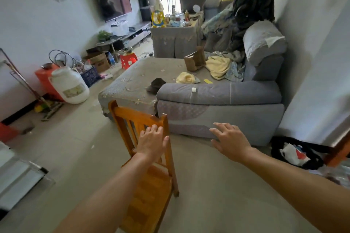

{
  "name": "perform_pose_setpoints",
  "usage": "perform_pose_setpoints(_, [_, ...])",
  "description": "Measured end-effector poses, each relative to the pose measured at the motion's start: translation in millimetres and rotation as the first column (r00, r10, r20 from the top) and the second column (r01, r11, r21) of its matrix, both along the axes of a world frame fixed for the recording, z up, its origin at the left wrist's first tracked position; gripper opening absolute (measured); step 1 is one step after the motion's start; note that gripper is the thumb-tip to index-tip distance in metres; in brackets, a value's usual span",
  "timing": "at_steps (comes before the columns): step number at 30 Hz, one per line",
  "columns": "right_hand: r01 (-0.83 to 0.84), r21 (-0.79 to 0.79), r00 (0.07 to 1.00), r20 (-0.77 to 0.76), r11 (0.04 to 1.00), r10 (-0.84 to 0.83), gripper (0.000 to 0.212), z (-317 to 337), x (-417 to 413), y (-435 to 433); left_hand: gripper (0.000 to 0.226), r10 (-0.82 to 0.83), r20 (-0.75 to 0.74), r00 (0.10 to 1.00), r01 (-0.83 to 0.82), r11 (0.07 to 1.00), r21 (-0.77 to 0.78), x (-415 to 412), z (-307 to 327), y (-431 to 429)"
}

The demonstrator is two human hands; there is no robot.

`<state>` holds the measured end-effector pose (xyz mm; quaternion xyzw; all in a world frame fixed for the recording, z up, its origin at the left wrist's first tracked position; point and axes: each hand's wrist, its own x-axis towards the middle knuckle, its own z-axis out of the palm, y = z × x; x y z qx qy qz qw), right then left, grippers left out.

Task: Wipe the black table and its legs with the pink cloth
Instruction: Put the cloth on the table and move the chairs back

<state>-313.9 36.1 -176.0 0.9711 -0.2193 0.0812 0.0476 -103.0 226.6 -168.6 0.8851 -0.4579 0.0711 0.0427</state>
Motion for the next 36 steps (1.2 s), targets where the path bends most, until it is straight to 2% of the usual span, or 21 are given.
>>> perform_pose_setpoints(5, [-0.141, 0.035, 0.990, -0.015, 0.989, 0.141, 0.042, 20, 109, -98, 0.043, 0.185, -0.001, 0.983, -0.185, 0.981, -0.060, 69, 10, -64])
perform_pose_setpoints(8, [-0.286, 0.063, 0.958, 0.027, 0.956, 0.285, 0.045, 28, 178, -117, 0.042, 0.303, -0.045, 0.952, -0.305, 0.951, -0.054, 100, 2, -65])
perform_pose_setpoints(13, [-0.546, 0.071, 0.838, 0.064, 0.835, 0.542, 0.042, 21, 301, -119, 0.034, 0.501, -0.074, 0.862, -0.505, 0.861, -0.056, 167, -18, -54])
perform_pose_setpoints(22, [-0.759, 0.126, 0.645, 0.012, 0.639, 0.764, 0.044, 13, 460, -105, 0.036, 0.655, -0.188, 0.732, -0.673, 0.738, -0.048, 231, -37, -61])
perform_pose_setpoints(25, [-0.812, 0.113, 0.577, 0.007, 0.572, 0.817, 0.041, 13, 502, -96, 0.032, 0.693, -0.177, 0.699, -0.709, 0.704, -0.040, 238, -35, -59])
perform_pose_setpoints(28, [-0.874, 0.128, 0.469, -0.021, 0.468, 0.883, 0.039, 10, 540, -84, 0.033, 0.770, -0.185, 0.611, -0.783, 0.622, 0.001, 242, -36, -58])
perform_pose_setpoints(31, [-0.932, 0.175, 0.315, -0.036, 0.316, 0.948, 0.044, 7, 566, -67, 0.036, 0.849, -0.170, 0.501, -0.852, 0.517, 0.074, 240, -42, -60])
perform_pose_setpoints(36, [-0.981, 0.195, -0.009, -0.042, -0.001, 0.999, 0.043, -4, 603, -47, 0.040, 0.966, -0.168, 0.195, -0.959, 0.224, 0.176, 233, -40, -82])
